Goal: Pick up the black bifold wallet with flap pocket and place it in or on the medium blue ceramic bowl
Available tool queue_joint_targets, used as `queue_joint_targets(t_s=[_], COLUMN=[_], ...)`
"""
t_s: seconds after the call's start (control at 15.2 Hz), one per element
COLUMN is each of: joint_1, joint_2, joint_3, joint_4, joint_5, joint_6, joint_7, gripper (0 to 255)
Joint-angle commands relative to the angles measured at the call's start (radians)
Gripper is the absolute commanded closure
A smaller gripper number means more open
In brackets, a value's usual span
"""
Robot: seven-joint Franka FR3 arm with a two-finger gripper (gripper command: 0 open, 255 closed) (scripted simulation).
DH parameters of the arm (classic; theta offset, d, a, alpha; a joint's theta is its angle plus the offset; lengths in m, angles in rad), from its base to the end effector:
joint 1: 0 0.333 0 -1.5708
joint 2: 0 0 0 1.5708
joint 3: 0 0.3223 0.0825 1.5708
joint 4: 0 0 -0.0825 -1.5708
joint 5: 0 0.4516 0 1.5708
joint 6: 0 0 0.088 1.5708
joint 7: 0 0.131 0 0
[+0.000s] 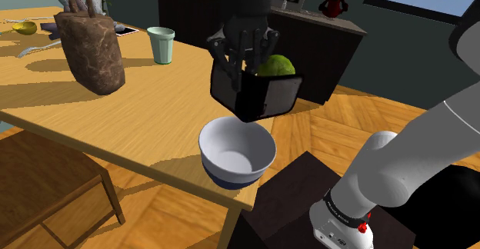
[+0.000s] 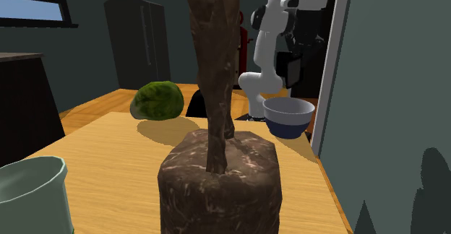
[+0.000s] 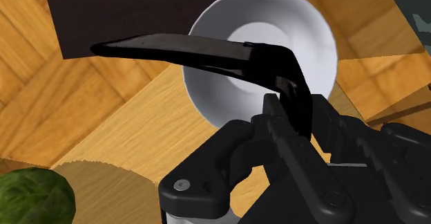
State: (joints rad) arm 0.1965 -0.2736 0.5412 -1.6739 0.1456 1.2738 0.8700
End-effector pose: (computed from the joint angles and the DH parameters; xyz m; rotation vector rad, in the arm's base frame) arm 0.3357 0.3856 0.6590 3.0141 -0.1951 -0.1786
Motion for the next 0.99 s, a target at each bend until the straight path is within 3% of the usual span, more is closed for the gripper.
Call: queue_joint_targets(t_s=[0.0,0.92], joint_1=[0.002,0.014], joint_2=[-0.009,-0.067], joint_3=[0.002,0.004], joint_4=[-0.033,-0.273], joint_5=[0.005,0.030], joint_6=[0.025,0.212], joint_7=[0.001,-0.025], gripper=[255,255])
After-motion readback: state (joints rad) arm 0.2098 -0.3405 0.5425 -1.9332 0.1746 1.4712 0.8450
